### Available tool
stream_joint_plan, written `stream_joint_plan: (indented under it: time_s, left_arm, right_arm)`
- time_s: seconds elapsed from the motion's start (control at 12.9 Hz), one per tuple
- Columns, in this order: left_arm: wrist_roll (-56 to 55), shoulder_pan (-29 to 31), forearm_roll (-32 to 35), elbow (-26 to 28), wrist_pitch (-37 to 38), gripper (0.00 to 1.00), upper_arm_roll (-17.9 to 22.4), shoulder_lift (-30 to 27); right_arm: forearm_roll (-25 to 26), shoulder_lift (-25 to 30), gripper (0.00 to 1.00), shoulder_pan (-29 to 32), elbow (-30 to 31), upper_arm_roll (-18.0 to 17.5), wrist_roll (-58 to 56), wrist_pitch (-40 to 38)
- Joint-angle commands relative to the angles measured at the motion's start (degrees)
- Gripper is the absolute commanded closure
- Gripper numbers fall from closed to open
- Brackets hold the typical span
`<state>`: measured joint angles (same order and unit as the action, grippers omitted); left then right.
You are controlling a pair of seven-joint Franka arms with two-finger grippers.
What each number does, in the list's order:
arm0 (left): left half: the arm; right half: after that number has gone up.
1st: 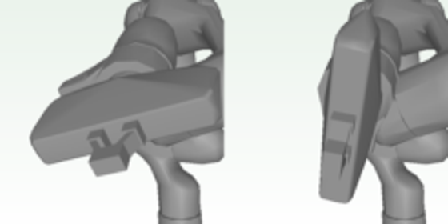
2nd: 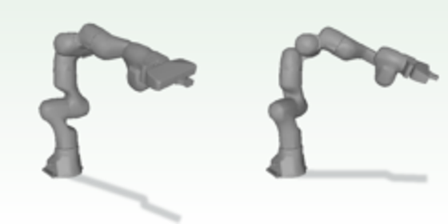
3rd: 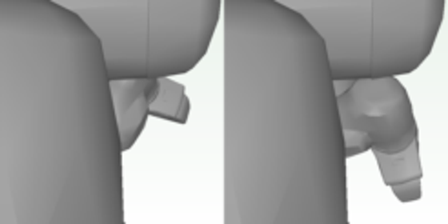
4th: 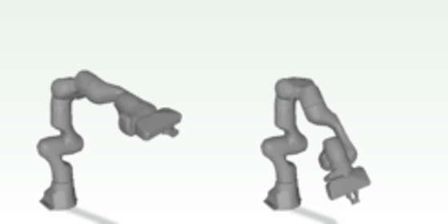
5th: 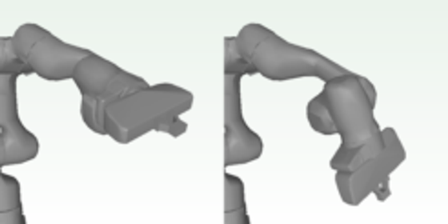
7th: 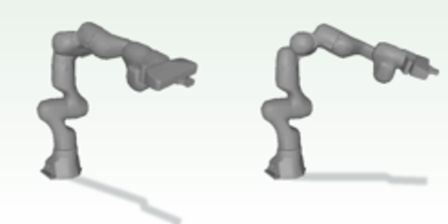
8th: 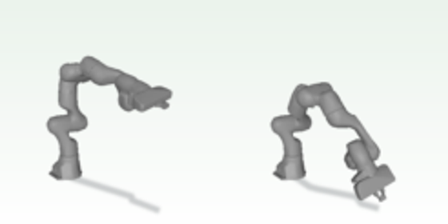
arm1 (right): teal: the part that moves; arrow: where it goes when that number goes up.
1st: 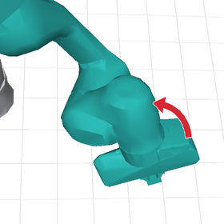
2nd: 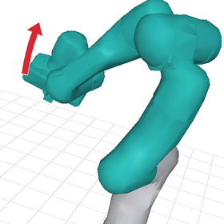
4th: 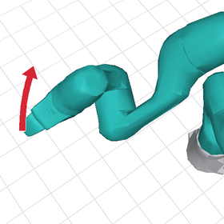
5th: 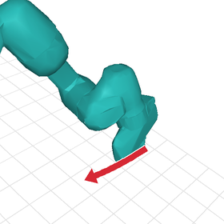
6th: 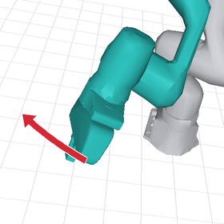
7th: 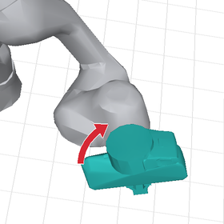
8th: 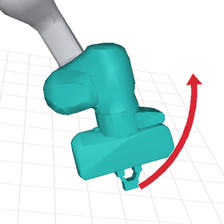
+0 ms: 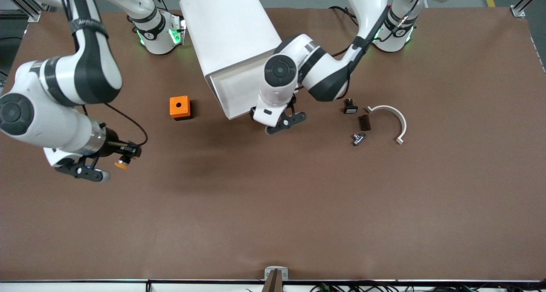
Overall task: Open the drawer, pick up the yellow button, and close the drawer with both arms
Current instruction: 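Lift the button out with the right gripper while the left gripper pushes the drawer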
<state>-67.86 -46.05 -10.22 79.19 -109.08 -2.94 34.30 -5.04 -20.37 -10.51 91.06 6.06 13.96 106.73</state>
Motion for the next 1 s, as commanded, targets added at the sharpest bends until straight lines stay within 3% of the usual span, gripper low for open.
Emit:
stream_joint_plan:
  time_s: [0.0,0.15,0.39,0.93]
  left_arm:
    - [-3.9,-1.1,0.6,3.0,-1.1,0.00,-1.2,-2.6]
    - [-6.1,-1.2,0.0,2.9,-1.1,0.00,-3.3,-2.6]
    - [-10.1,-1.4,-6.0,3.1,-1.0,0.00,-4.5,-2.3]
    - [-12.7,-1.6,-20.3,6.1,-1.1,0.00,-5.3,-1.9]
  right_arm:
    - [-0.1,-3.5,1.00,5.2,3.2,-1.2,-11.2,7.9]
    - [-0.1,-7.3,1.00,8.2,3.2,-1.2,-18.2,12.8]
    - [-0.1,-11.8,1.00,11.0,3.2,-1.2,-24.7,18.0]
    - [-0.1,-17.2,1.00,12.0,3.2,-1.2,-25.7,24.4]
